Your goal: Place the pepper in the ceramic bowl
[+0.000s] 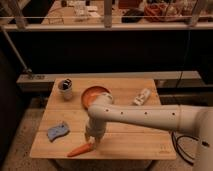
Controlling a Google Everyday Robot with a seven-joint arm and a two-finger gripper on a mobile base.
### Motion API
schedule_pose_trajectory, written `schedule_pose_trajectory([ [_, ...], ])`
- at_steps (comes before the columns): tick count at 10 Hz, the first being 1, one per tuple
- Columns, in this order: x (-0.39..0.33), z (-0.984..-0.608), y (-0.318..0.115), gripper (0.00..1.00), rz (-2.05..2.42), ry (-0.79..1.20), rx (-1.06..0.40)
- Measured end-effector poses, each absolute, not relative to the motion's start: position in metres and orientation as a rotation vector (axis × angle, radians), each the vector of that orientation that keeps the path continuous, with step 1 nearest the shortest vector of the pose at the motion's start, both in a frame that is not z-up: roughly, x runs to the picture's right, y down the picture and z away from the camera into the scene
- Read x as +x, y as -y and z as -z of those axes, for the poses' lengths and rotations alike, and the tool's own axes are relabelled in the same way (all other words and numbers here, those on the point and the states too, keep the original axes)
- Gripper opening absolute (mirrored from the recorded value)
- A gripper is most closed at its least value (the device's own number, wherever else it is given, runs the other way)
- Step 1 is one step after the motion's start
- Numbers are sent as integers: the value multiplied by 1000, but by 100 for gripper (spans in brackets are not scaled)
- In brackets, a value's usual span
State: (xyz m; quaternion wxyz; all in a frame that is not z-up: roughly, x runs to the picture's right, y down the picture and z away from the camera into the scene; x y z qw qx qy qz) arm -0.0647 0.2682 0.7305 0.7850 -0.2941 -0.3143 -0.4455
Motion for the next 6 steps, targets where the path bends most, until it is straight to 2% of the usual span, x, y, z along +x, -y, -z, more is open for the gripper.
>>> schedule_pose_trajectory([
  [1,-66,-726,-277,53,959,681,-636],
  [3,-66,-725,-287,72,961,688,-638],
  [4,-67,-727,-284,75,972,694,-636],
  [5,-67,-729,-282,73,977,696,-636],
  [6,-67,-729,-281,66,981,695,-637],
])
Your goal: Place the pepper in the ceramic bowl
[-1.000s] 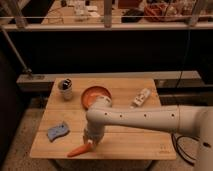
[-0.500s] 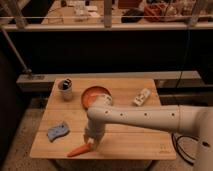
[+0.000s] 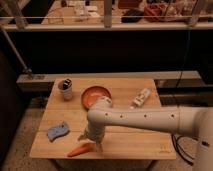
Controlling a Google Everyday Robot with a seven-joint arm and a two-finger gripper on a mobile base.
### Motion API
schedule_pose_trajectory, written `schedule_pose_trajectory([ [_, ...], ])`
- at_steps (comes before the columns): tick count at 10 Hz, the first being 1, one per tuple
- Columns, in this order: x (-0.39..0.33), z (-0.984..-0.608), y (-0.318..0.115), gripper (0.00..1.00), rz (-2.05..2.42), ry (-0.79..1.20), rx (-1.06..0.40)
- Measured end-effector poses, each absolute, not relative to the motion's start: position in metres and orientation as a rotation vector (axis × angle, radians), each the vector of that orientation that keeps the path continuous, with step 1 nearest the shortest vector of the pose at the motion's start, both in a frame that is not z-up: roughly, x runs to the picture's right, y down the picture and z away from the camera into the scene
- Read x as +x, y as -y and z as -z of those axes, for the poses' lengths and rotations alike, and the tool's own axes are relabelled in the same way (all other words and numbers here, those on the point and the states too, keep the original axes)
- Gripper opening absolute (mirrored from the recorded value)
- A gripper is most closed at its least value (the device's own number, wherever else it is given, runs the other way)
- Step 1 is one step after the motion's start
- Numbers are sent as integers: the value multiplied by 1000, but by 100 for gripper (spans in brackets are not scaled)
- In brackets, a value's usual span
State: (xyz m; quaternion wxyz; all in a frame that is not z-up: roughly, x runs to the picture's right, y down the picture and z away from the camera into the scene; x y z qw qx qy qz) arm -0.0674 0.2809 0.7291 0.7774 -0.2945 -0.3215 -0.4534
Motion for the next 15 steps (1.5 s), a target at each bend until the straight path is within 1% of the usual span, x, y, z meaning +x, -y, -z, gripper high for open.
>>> schedule_pose_trajectory([
  [2,-68,-728,-291,47,981,699,-641],
  [3,-72,-733,-295,44,981,706,-640],
  [4,-74,-737,-294,47,977,709,-640],
  [5,-75,-739,-292,52,980,712,-637],
  [6,-73,-738,-293,52,986,710,-643],
  [7,-71,-734,-296,46,992,709,-641],
  [11,-70,-726,-293,9,999,705,-640],
  [12,-70,-726,-295,4,1002,707,-640],
  [13,-69,-724,-293,6,1006,709,-633],
  [14,-68,-724,-288,13,1007,707,-627],
  [15,-69,-724,-284,24,1016,707,-623],
])
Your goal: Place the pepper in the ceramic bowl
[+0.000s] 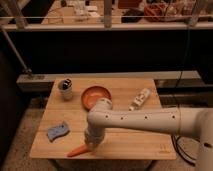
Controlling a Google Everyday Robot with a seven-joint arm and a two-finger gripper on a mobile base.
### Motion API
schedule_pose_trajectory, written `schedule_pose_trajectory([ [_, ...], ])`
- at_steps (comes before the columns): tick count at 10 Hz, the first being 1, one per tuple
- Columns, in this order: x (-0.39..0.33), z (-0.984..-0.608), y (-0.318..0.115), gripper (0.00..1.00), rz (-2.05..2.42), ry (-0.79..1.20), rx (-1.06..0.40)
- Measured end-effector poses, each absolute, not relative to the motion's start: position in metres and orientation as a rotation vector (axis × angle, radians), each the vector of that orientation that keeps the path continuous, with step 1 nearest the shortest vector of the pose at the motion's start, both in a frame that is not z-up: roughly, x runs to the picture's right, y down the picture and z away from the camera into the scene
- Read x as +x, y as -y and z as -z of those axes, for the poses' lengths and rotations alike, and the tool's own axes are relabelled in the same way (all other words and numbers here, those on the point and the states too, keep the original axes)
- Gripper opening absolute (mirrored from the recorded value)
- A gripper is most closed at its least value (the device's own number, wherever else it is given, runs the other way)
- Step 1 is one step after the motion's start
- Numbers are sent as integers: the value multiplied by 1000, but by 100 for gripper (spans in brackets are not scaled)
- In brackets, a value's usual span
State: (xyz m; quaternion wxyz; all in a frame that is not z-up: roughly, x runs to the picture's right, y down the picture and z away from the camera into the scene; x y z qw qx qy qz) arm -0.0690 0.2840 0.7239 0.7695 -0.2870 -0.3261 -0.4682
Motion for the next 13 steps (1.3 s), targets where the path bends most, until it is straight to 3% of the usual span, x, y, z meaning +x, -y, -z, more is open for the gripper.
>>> schedule_pose_trajectory([
  [3,-69,-723,-284,52,1027,706,-619],
  [10,-61,-720,-271,55,1053,704,-597],
  [13,-61,-725,-278,63,1065,715,-601],
])
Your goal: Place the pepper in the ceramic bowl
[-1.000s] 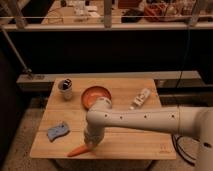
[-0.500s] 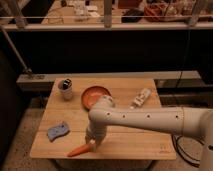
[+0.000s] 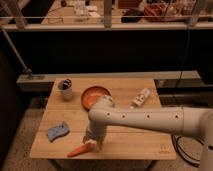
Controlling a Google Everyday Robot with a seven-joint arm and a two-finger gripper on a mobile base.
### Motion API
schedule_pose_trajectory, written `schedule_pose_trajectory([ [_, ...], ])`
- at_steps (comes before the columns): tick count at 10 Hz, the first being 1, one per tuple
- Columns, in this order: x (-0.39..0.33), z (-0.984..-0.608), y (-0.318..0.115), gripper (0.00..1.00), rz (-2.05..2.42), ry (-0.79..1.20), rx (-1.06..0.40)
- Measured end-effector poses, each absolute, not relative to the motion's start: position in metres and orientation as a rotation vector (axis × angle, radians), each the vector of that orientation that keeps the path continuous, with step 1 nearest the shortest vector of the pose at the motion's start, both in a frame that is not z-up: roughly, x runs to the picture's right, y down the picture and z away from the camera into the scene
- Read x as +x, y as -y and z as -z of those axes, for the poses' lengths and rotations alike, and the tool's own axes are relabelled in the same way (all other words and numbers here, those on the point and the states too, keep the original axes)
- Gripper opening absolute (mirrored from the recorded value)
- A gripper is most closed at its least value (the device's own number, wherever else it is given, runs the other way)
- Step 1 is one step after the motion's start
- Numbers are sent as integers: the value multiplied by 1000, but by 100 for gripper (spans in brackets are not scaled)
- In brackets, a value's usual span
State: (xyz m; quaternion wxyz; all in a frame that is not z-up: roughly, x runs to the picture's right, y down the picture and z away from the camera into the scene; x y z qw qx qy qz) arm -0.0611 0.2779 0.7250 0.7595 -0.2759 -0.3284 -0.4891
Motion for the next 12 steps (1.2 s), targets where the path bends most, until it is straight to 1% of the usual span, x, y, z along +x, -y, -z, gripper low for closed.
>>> schedule_pose_trajectory([
  [1,-63,-727,-280,62,1067,719,-600],
  [2,-64,-729,-280,64,1066,719,-598],
  [3,-64,-729,-281,61,1066,721,-599],
  [4,-64,-731,-283,54,1069,721,-602],
  [5,-65,-733,-285,42,1071,723,-603],
  [7,-65,-735,-288,22,1074,725,-602],
  [8,-66,-736,-289,16,1077,727,-602],
  [9,-65,-734,-291,8,1082,727,-603],
  [10,-63,-730,-289,6,1084,725,-600],
  [11,-62,-726,-284,8,1084,724,-596],
  [12,-62,-724,-279,16,1089,722,-596],
])
